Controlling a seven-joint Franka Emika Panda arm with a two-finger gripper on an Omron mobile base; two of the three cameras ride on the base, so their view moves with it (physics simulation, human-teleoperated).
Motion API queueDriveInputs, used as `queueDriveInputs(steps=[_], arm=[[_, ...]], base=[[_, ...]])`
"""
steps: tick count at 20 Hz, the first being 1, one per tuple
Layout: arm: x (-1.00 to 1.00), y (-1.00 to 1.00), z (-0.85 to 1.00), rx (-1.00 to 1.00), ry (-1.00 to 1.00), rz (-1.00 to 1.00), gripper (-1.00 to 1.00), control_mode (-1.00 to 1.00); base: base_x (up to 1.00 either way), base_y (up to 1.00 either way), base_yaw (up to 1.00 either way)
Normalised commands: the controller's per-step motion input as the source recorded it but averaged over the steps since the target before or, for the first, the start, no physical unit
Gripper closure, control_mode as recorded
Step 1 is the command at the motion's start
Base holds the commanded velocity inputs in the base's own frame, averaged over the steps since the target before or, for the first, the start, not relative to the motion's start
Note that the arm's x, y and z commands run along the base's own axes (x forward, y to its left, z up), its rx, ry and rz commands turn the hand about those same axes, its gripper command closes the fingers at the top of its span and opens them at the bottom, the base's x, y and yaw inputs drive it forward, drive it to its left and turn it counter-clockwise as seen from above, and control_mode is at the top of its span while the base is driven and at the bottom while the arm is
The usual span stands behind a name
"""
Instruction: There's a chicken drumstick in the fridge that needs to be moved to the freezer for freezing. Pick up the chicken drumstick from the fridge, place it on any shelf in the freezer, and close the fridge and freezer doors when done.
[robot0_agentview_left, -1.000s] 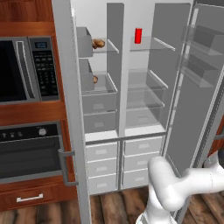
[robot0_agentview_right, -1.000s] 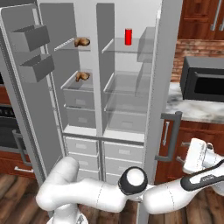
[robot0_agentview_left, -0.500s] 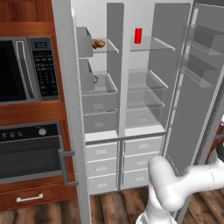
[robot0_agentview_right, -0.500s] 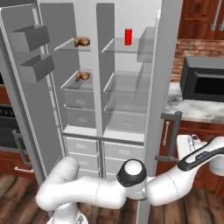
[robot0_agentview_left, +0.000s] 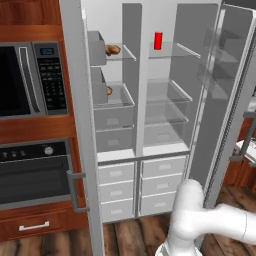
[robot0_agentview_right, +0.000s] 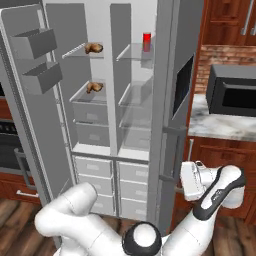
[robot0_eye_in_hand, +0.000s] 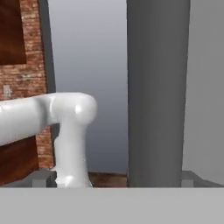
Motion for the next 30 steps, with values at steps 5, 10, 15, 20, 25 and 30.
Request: queueDriveInputs(steps=[5,10,15,20,25,30], arm=[[-0.10,1.00,0.51,0.01,0.42,-0.20,-1.00,-1.00],[0.00,1.00,0.39,0.00,0.41,-0.17,-1.00,-1.00],[0.00,1.00,0.16,0.00,0.17,-0.21,-1.00,-1.00],[0.11,1.00,0.04,-0.08,0.01,-0.32,-1.00,-1.00],[0.39,1.00,0.05,-0.22,0.00,-0.39,-1.00,-1.00],[0.49,0.83,0.27,-0.20,0.00,-0.32,-1.00,-1.00]], base=[[0.00,0.00,0.00],[0.00,0.00,0.00],[0.00,0.00,0.00],[0.00,0.00,0.00],[0.00,0.00,0.00],[0.00,0.00,0.00]])
